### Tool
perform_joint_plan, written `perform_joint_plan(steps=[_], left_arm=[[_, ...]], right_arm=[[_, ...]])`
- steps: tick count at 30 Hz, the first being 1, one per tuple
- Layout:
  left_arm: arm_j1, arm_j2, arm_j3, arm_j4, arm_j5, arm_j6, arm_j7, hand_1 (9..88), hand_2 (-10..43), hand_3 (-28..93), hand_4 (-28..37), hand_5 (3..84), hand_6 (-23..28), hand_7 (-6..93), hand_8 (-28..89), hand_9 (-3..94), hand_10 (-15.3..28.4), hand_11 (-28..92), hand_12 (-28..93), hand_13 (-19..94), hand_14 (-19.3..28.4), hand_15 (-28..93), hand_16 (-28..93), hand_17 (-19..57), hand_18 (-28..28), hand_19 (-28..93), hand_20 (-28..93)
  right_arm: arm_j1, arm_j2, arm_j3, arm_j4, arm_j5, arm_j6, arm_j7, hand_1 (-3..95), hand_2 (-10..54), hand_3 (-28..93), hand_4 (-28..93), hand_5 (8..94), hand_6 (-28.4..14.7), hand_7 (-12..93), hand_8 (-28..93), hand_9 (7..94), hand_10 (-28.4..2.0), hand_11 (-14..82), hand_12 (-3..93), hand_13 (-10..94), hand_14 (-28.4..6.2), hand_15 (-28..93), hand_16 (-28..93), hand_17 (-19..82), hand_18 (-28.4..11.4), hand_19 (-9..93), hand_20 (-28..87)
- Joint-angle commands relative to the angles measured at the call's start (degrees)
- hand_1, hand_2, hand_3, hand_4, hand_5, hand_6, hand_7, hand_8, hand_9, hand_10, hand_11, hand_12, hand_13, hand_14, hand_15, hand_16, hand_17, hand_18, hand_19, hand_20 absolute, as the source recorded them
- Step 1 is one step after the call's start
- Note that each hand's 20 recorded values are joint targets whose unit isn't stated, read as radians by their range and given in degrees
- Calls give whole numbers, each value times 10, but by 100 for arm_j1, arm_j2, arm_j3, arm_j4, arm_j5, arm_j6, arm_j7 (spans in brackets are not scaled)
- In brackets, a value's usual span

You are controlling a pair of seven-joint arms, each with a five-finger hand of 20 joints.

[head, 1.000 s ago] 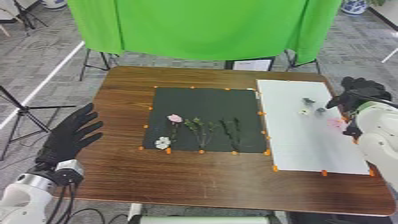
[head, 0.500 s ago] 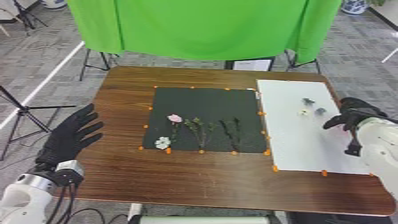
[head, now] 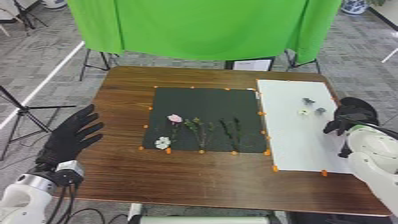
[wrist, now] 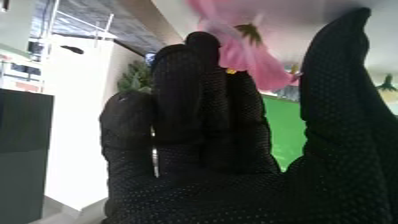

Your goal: Arrange flowers

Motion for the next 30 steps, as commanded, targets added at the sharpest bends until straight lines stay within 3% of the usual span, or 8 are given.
perform_joint_plan(steps=[1, 7, 14, 21, 30], left_arm=[[146, -16, -65, -55, 2, 3, -22, 245, -44, 698, -283, 214, 37, 194, -108, 157, 101, 185, 194, 119, 135, 289, 15, -121, 202, 385, 103], [150, 0, -94, -70, -15, 36, -5, 244, -45, 700, -283, 214, 36, 194, -109, 157, 101, 183, 193, 119, 136, 291, 15, -121, 201, 385, 103], [152, -28, -102, -78, -15, 52, 6, 245, -45, 699, -283, 214, 36, 195, -109, 156, 101, 184, 194, 119, 136, 289, 14, -121, 202, 386, 104], [-29, 30, 43, -26, -17, 28, -2, 245, -43, 698, -283, 214, 37, 193, -107, 156, 100, 185, 194, 119, 136, 289, 14, -121, 202, 385, 103], [-90, 51, 104, -10, -6, 28, -30, 245, -44, 699, -283, 214, 37, 193, -107, 156, 101, 185, 193, 119, 136, 289, 14, -120, 201, 385, 103]], right_arm=[[30, 39, -151, 71, -391, 893, -204, 487, -93, 836, -283, 620, 35, 538, -38, 838, -52, 178, 447, 737, -38, 700, 302, 384, -176, 914, 493], [355, -31, -380, -149, -648, 1375, -427, 494, -95, 866, -282, 700, 30, 510, -59, 885, -49, 186, 474, 766, -37, 713, 296, 406, -178, 931, 495], [2049, -561, -2005, -387, -1141, 1983, -1127, 489, -95, 872, -273, 704, 27, 516, -60, 889, -51, 189, 486, 767, -38, 716, 299, 406, -179, 932, 499], [3496, -1537, -3561, 64, -1237, 2112, -1910, 489, -95, 867, -275, 705, 30, 515, -64, 884, -52, 187, 494, 763, -37, 719, 306, 401, -177, 932, 505], [4237, -2347, -4733, 695, -1423, 2089, -2373, 487, -95, 863, -281, 707, 38, 506, -70, 876, -48, 184, 491, 750, -36, 726, 309, 393, -172, 932, 502]])
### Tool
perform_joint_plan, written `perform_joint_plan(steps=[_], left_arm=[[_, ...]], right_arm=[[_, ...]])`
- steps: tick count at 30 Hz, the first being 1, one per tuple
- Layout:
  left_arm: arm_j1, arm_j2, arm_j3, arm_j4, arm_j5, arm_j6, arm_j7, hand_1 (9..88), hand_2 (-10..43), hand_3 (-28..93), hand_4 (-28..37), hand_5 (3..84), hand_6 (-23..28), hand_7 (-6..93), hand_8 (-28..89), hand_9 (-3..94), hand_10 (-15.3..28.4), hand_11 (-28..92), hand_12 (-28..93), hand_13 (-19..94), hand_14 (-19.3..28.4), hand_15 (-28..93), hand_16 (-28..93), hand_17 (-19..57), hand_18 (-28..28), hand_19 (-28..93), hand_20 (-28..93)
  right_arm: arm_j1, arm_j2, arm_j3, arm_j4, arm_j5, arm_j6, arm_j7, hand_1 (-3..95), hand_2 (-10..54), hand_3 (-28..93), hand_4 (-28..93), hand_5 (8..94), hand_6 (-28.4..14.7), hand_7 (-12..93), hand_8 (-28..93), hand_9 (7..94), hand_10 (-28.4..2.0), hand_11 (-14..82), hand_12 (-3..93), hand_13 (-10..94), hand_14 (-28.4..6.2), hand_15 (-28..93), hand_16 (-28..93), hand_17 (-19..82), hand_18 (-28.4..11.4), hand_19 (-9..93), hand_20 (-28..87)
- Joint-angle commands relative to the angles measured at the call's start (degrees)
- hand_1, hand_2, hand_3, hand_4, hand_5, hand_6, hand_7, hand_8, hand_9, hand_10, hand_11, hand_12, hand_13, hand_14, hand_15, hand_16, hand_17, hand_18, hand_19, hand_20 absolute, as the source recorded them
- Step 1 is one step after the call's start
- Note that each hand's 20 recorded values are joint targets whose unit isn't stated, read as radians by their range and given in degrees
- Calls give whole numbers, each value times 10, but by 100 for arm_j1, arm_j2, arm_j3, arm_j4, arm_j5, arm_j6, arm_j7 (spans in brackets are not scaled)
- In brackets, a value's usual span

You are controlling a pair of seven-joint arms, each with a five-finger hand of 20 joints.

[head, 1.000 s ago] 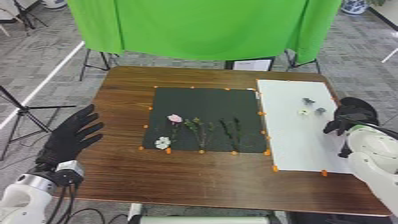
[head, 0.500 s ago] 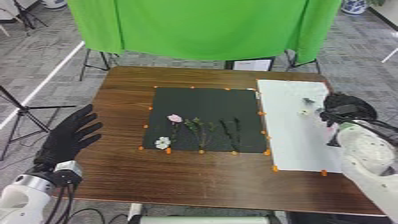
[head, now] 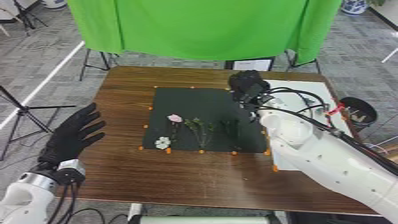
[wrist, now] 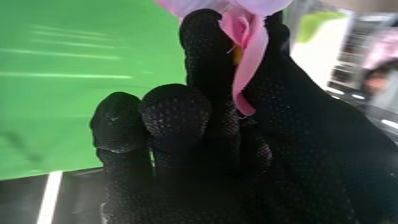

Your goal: Arrange flowers

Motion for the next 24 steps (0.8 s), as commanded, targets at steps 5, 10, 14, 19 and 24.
perform_joint_plan(steps=[5, 10, 14, 19, 24], left_arm=[[-85, 37, 67, 50, 18, -38, -68, 245, -43, 697, -283, 214, 37, 194, -107, 157, 101, 184, 193, 119, 136, 290, 14, -120, 201, 384, 103], [-114, 69, 74, 60, 9, -64, -97, 245, -43, 698, -283, 214, 37, 194, -108, 158, 102, 183, 193, 119, 136, 290, 13, -121, 201, 384, 104], [-101, 70, 82, 72, 14, -93, -96, 245, -43, 696, -283, 214, 37, 194, -108, 158, 102, 183, 194, 119, 136, 291, 14, -120, 202, 385, 104], [-123, 97, 112, 77, 28, -125, -94, 245, -44, 698, -283, 214, 37, 193, -108, 157, 102, 184, 194, 118, 136, 290, 14, -121, 202, 385, 103], [-172, 88, 156, 82, 30, -96, -122, 245, -44, 699, -283, 214, 37, 194, -108, 157, 101, 184, 194, 119, 136, 290, 14, -121, 202, 385, 103]], right_arm=[[694, -932, -884, 379, -456, -262, -380, 487, -95, 861, -282, 710, 41, 501, -71, 874, -48, 182, 488, 747, -36, 728, 308, 391, -172, 931, 502], [714, -992, -1028, 458, -494, -382, -482, 488, -95, 857, -282, 712, 42, 496, -69, 873, -46, 181, 487, 743, -35, 730, 308, 388, -170, 930, 502], [690, -1037, -1062, 480, -635, -523, -542, 488, -95, 856, -282, 708, 46, 493, -65, 871, -46, 179, 485, 739, -34, 731, 310, 387, -169, 929, 502], [634, -1081, -1023, 505, -587, -649, -479, 472, -95, 851, -283, 701, 45, 493, -57, 867, -46, 178, 485, 736, -35, 732, 310, 383, -169, 927, 502], [572, -1149, -902, 510, -483, -670, -528, 411, -95, 808, -283, 689, 39, 485, -50, 836, -51, 229, 443, 724, -40, 739, 309, 377, -171, 922, 513]])
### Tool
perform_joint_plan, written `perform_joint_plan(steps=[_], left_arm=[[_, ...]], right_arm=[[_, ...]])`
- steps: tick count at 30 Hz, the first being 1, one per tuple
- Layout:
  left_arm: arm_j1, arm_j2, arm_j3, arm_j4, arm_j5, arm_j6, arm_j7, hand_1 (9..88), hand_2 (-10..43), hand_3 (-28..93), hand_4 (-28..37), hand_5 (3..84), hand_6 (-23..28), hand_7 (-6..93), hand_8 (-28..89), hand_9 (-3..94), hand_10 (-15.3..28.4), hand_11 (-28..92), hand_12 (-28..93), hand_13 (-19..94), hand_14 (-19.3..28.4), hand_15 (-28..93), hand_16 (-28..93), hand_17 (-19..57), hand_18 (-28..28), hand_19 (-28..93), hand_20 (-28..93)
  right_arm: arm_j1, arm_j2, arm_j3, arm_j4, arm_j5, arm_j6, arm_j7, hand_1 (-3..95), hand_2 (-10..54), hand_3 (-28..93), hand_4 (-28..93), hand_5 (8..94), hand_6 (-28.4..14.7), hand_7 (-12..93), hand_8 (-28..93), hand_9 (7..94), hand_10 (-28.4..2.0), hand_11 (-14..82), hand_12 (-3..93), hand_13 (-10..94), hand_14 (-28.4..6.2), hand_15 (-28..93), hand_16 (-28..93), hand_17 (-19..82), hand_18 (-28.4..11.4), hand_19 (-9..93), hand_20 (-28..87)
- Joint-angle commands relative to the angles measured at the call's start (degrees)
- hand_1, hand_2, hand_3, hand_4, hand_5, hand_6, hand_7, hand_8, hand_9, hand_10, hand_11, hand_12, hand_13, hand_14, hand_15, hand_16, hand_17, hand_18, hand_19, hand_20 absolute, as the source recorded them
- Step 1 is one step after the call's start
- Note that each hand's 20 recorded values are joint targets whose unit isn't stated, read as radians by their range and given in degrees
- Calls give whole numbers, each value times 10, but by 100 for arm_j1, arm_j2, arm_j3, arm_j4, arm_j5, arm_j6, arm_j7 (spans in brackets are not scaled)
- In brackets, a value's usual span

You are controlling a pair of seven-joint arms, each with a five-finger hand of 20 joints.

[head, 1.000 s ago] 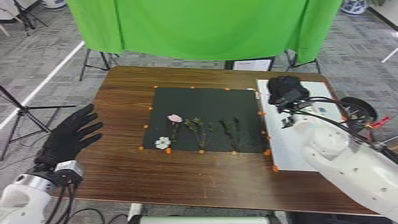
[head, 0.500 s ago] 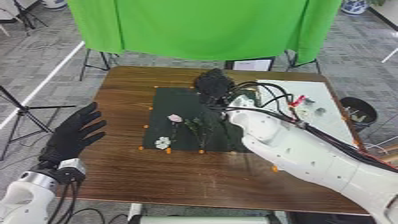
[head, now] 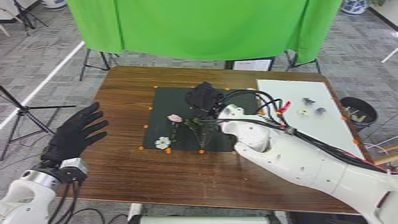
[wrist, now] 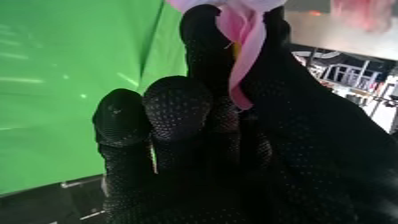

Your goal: Arrange flowers

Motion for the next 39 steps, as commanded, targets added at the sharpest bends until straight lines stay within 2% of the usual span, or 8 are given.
perform_joint_plan(steps=[1, 7, 17, 25, 28, 32, 36, 39], left_arm=[[-68, 0, 63, 20, 26, -58, -79, 244, -44, 699, -283, 214, 37, 194, -108, 158, 101, 183, 194, 119, 136, 290, 14, -121, 202, 385, 103], [-81, 42, 108, 13, 8, -2, -43, 245, -43, 697, -283, 214, 37, 194, -108, 157, 101, 183, 193, 118, 136, 290, 14, -120, 201, 385, 103], [-47, 9, 55, 32, 2, -28, -42, 245, -43, 698, -283, 215, 37, 194, -108, 157, 101, 182, 194, 118, 136, 289, 14, -120, 201, 384, 104], [6, -91, 22, 12, 2, 1, -44, 244, -43, 699, -283, 214, 37, 194, -108, 157, 102, 184, 195, 118, 135, 288, 15, -121, 201, 385, 104], [78, -122, -15, -22, 1, 24, -12, 244, -43, 698, -283, 214, 37, 195, -108, 157, 101, 184, 194, 118, 136, 290, 15, -121, 202, 385, 104], [129, -155, -64, -37, 5, 56, -5, 245, -42, 697, -283, 214, 37, 196, -109, 157, 102, 184, 194, 118, 137, 291, 14, -121, 202, 386, 104], [219, -151, -116, -73, -13, 74, 43, 245, -42, 698, -283, 214, 37, 196, -109, 157, 102, 184, 194, 119, 137, 292, 14, -120, 201, 386, 103], [250, -175, -148, -80, 1, 49, 48, 244, -43, 699, -283, 214, 37, 196, -109, 157, 102, 185, 194, 119, 136, 292, 13, -120, 201, 386, 103]], right_arm=[[-62, -114, 150, 4, 65, -73, -18, 398, -95, 796, -283, 688, 38, 482, -47, 821, -56, 271, 406, 721, -41, 742, 305, 375, -172, 921, 515], [-91, -160, 224, 20, 105, -83, -21, 339, -95, 786, -283, 685, 36, 459, -40, 788, -75, 375, 277, 714, -45, 746, 303, 370, -175, 919, 519], [-173, -183, 493, -75, 373, -133, 1, 239, -95, 822, -283, 696, 48, 413, -189, 778, -81, 374, 269, 707, -50, 749, 307, 362, -179, 917, 525], [-340, 212, 1420, -447, 1189, 112, 349, 109, -71, 796, -283, 687, 27, 390, -187, 756, -95, 373, 273, 696, -68, 754, 310, 354, -192, 919, 532], [-422, 580, 1778, -545, 1123, -360, 804, 112, -32, 816, -279, 626, 9, 383, -176, 690, -104, 380, 279, 669, -83, 758, 307, 339, -197, 913, 530], [-719, 976, 2351, -533, 909, -1365, 1357, 192, -63, 865, -272, 477, -5, 384, -180, 545, -109, 362, 255, 579, -92, 766, 277, 303, -192, 876, 513], [-1050, 1542, 2628, -510, 1007, -1575, 1860, 210, -94, 897, -282, 252, -41, 374, -174, 308, -139, 291, 237, 460, -103, 774, 214, 259, -196, 848, 511], [-1396, 1828, 2964, -559, 1168, -1673, 2145, 213, -95, 898, -282, 212, -50, 351, -160, 275, -151, 251, 237, 443, -106, 775, 200, 252, -196, 842, 512]])
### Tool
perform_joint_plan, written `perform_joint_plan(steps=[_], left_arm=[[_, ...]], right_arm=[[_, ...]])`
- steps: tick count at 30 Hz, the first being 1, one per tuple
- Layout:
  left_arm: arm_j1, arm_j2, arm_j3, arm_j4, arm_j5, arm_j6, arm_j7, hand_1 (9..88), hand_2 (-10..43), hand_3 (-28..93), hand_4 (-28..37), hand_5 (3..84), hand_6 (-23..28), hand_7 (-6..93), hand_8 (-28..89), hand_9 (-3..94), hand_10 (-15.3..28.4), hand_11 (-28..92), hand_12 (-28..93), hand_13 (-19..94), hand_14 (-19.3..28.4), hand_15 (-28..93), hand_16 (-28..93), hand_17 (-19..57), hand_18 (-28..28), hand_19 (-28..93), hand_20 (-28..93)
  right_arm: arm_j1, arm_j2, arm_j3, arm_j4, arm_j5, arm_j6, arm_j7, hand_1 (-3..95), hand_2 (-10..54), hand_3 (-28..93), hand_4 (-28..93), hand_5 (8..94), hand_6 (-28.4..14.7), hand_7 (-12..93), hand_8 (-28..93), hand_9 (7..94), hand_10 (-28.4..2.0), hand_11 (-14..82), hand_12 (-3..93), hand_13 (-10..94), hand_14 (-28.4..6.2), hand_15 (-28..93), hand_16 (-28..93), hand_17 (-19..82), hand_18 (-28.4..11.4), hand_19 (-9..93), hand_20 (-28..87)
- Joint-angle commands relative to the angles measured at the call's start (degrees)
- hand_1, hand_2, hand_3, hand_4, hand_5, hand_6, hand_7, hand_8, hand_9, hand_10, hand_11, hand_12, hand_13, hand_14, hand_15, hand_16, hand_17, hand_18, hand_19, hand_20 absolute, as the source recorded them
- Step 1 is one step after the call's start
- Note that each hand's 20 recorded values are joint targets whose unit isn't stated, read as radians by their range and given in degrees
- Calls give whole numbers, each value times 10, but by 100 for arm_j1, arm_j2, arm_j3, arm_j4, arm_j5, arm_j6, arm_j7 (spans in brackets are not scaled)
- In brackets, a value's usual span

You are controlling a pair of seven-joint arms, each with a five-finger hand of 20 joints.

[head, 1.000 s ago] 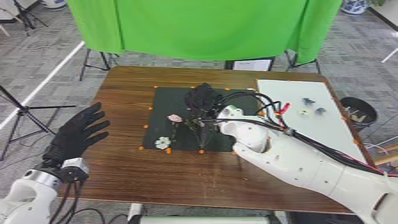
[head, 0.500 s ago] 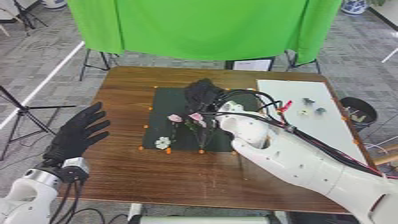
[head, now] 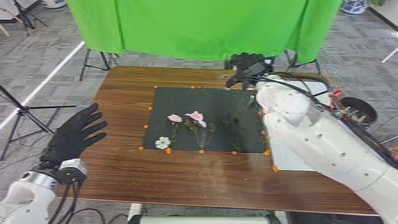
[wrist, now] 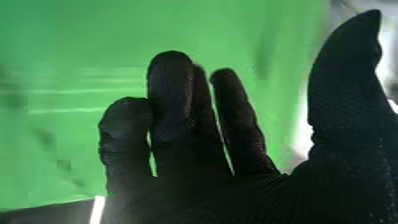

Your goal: Arrange flowers

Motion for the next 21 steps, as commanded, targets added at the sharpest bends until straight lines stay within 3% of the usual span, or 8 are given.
perform_joint_plan(steps=[1, 3, 9, 13, 21], left_arm=[[200, -71, -98, -74, -3, 35, 59, 244, -43, 700, -283, 214, 36, 196, -110, 158, 102, 185, 194, 119, 136, 292, 13, -120, 201, 386, 103], [146, -84, -86, -48, 6, 37, 36, 244, -43, 699, -283, 214, 37, 196, -109, 158, 102, 185, 193, 119, 136, 291, 13, -120, 201, 386, 103], [217, -111, -124, -64, 3, 3, 25, 244, -43, 698, -283, 214, 37, 196, -109, 157, 102, 186, 193, 119, 136, 290, 13, -120, 201, 386, 103], [175, -93, -104, -40, 23, -3, -11, 243, -43, 699, -283, 215, 36, 195, -109, 158, 102, 186, 192, 119, 137, 290, 14, -120, 201, 385, 103], [185, -57, -113, -39, -2, -28, -23, 244, -42, 697, -283, 215, 37, 195, -109, 158, 103, 186, 191, 120, 137, 290, 14, -120, 201, 385, 103]], right_arm=[[-800, 1266, 727, 159, 204, -86, 712, 213, -95, 897, -283, 203, -52, 345, -156, 274, -153, 238, 235, 440, -105, 773, 196, 252, -196, 841, 512], [-959, 1387, 862, 182, 226, -162, 770, 216, -95, 891, -283, 203, -54, 337, -152, 292, -160, 220, 228, 444, -104, 772, 191, 252, -196, 840, 512], [-1577, 1656, 1298, 117, 302, -101, 540, 208, -95, 877, -283, 270, -62, 343, -151, 380, -141, 253, 223, 490, -96, 764, 205, 267, -199, 845, 511], [-1935, 1739, 1598, 33, 339, 0, 238, 183, -95, 852, -283, 305, -44, 462, -192, 416, -102, 357, 232, 514, -93, 769, 223, 269, -202, 847, 516], [-2142, 1751, 1690, -47, 256, 68, 75, 184, -95, 835, -283, 393, -23, 480, -208, 488, -100, 393, 233, 546, -88, 770, 238, 280, -200, 851, 518]])
